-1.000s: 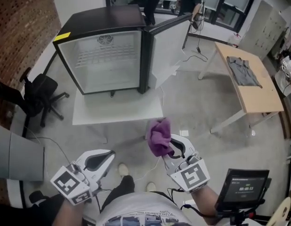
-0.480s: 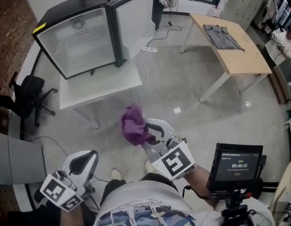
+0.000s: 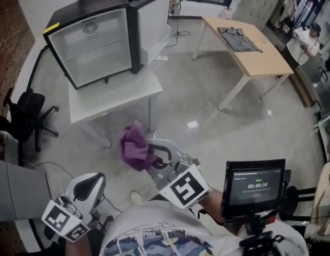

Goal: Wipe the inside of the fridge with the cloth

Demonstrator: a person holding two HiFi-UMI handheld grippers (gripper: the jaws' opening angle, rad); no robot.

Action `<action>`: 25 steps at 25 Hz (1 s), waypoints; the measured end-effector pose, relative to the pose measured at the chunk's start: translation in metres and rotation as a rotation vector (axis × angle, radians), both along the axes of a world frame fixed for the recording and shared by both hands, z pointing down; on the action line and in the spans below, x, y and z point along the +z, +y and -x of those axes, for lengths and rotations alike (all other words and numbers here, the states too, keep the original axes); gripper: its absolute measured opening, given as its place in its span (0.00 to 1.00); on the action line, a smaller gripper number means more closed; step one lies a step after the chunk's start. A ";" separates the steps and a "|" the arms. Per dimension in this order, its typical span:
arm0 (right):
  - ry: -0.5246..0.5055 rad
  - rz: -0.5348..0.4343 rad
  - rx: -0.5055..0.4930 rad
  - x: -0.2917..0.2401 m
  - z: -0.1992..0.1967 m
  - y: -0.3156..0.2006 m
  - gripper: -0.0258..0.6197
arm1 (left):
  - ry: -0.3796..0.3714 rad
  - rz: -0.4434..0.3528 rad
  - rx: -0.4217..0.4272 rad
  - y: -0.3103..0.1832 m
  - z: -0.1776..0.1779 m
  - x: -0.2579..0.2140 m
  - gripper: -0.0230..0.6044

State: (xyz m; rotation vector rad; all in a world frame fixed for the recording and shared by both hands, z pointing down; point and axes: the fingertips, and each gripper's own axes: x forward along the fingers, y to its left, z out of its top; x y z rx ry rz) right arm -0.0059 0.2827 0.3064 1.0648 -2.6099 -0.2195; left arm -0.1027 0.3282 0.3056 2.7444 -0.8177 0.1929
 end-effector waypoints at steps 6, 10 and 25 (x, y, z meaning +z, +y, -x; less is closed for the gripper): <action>-0.002 0.007 0.021 0.001 0.031 0.010 0.16 | 0.017 0.016 0.036 0.003 0.029 0.004 0.05; -0.004 0.004 0.039 -0.001 0.036 0.012 0.16 | 0.022 0.010 0.069 0.002 0.030 0.002 0.05; 0.006 0.026 0.088 0.004 0.047 0.019 0.16 | 0.027 0.034 0.142 0.003 0.038 0.015 0.05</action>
